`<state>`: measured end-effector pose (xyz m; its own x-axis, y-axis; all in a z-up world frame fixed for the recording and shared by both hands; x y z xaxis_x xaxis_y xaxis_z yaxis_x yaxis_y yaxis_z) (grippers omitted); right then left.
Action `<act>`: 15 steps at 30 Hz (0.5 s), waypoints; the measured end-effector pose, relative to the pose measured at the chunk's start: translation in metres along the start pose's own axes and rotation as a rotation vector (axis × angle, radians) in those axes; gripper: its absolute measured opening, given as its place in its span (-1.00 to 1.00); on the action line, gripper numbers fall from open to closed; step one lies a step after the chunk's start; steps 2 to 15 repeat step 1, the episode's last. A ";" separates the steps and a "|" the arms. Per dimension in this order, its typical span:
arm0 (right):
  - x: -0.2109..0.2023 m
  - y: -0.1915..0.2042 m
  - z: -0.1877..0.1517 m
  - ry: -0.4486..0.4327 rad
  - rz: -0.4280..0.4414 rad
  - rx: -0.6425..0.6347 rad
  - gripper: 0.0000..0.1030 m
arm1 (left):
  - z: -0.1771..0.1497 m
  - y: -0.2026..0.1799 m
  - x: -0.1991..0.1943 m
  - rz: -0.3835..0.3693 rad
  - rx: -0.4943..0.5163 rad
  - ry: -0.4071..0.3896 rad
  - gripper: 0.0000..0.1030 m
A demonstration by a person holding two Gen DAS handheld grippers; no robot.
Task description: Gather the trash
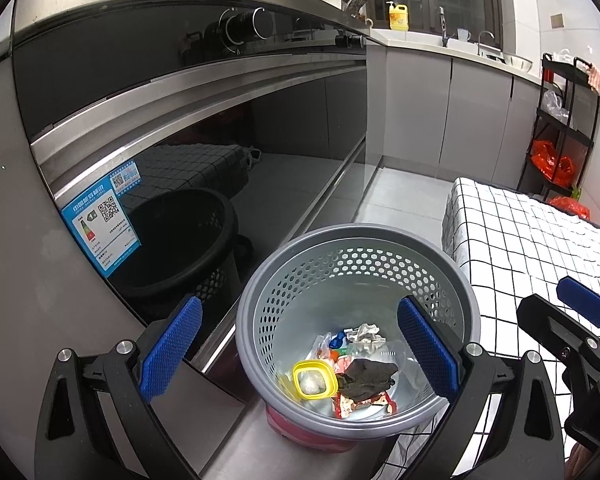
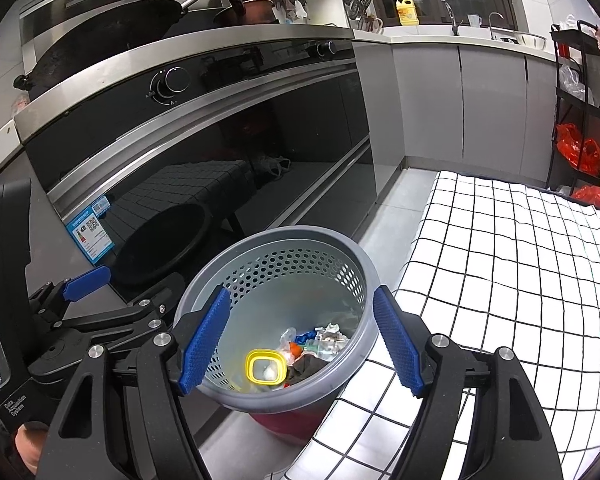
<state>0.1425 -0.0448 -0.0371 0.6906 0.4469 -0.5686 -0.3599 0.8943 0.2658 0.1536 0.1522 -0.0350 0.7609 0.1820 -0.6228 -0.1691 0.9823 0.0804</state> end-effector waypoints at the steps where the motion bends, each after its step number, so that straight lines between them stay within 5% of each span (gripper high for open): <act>1: 0.000 0.000 0.000 -0.001 0.000 0.000 0.38 | 0.000 0.000 0.000 0.001 0.000 0.000 0.87; 15: 0.000 0.000 0.000 -0.001 0.000 0.000 0.38 | 0.000 0.000 0.000 0.001 0.000 0.000 0.87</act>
Point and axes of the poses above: each gripper's, at about its wrist camera, not at the fingertips, and x roughly the way its jaws point, y to its left, z to its top, the point moved 7 cm from there along x, roughly the way its jaws point, and after that the axes turned 1 degree about -y, right-handed, at the moved point
